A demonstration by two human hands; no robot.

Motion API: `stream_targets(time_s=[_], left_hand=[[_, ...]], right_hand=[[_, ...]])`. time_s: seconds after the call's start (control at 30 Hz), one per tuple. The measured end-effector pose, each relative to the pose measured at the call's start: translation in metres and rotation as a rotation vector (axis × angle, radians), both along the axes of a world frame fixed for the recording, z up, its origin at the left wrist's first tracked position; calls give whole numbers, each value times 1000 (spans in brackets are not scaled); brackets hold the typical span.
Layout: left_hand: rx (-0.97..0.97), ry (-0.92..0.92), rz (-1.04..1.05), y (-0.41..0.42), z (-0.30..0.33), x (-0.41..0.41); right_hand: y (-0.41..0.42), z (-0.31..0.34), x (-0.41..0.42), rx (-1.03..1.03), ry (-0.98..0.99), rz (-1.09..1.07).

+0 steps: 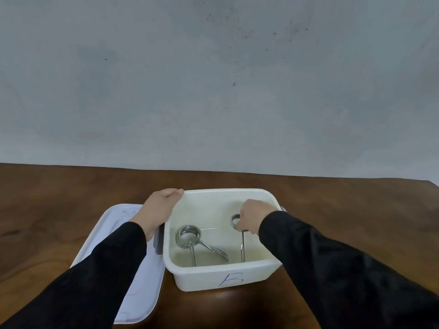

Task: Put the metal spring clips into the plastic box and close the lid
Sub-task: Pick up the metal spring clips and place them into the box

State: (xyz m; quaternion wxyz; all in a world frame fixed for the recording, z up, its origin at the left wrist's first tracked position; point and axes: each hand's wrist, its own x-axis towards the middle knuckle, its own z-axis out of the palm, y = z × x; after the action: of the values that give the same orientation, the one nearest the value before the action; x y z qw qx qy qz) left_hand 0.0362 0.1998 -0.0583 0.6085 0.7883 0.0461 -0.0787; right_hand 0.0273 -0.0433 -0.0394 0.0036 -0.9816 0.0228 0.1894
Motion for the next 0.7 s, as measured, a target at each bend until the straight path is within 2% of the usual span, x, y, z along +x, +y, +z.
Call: stream_targets(time_s=[0.2,0.37,0.4,0.5,0.53,0.6,0.7], left_hand=[[-10,11,-15,3,-3,2],[26,-1,-17,5,-4,3],[29,-2,-12,5,-4,3],[33,-9,-13,3,-3,2],[31,-10,-8,2,-2,1],[27,-10,8,1,-1,1],[30,-10,12,-1,1,0]], right_hand=[[7,-44,14,-73,54,-13],[7,-29,11,-72,81,38],[3,-17,12,-9,40,38],[-30,40,7,545,-201,-169],[-49,55,4,642,-329,-242],[-95,69,-3,601,-424,-322],[-146,48,-19,313,-138,-329]])
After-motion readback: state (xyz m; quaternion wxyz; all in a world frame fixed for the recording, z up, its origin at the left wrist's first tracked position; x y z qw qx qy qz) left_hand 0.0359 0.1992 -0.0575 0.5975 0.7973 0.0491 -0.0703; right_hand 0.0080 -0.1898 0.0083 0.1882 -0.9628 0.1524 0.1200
